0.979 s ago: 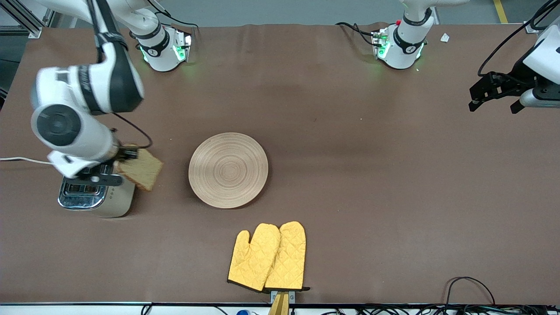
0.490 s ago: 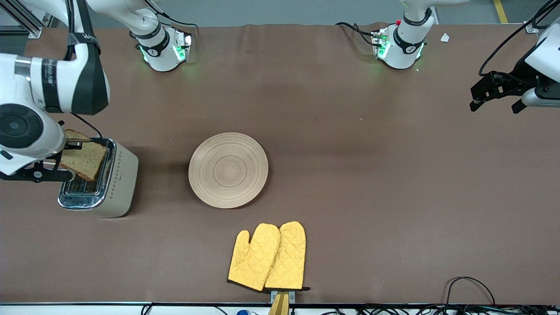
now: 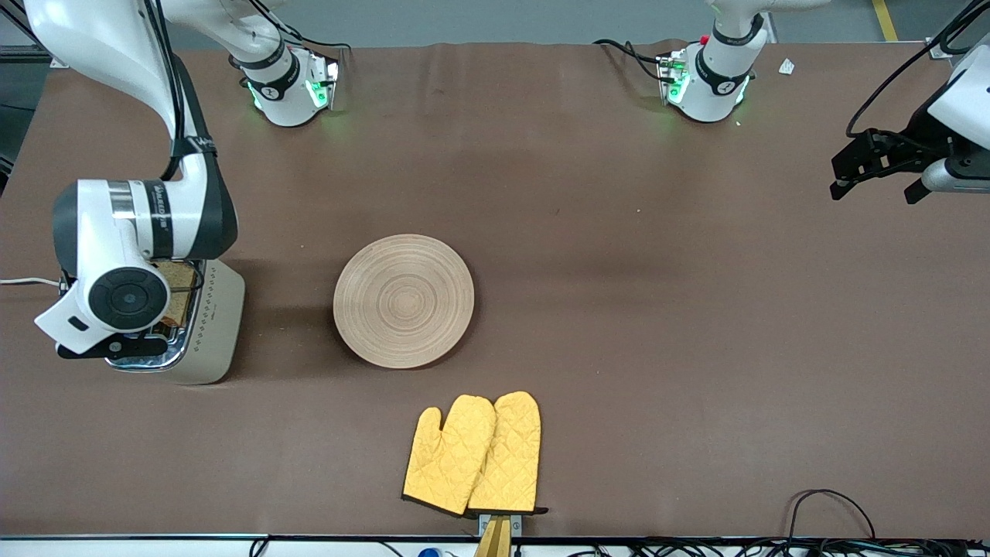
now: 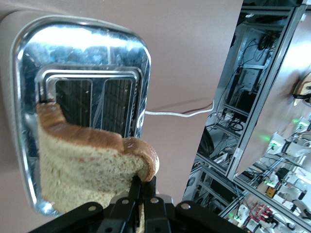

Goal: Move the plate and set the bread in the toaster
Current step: 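Lower the bread upright into the toaster slot with the right gripper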

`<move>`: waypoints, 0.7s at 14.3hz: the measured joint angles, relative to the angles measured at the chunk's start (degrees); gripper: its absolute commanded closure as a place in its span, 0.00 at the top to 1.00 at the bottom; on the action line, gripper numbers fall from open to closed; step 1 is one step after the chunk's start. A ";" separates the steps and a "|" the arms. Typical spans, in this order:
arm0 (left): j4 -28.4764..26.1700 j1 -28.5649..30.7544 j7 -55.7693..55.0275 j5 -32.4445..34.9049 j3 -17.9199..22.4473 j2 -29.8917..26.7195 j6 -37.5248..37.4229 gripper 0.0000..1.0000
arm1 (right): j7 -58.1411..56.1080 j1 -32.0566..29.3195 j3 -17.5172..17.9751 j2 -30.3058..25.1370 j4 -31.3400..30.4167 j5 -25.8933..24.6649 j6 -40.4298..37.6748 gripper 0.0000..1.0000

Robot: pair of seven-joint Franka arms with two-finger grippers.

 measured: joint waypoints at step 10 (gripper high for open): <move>0.06 -0.08 -0.03 0.00 -0.04 0.16 0.00 1.00 | 0.34 -0.41 -0.02 1.41 0.54 -4.82 1.95 0.00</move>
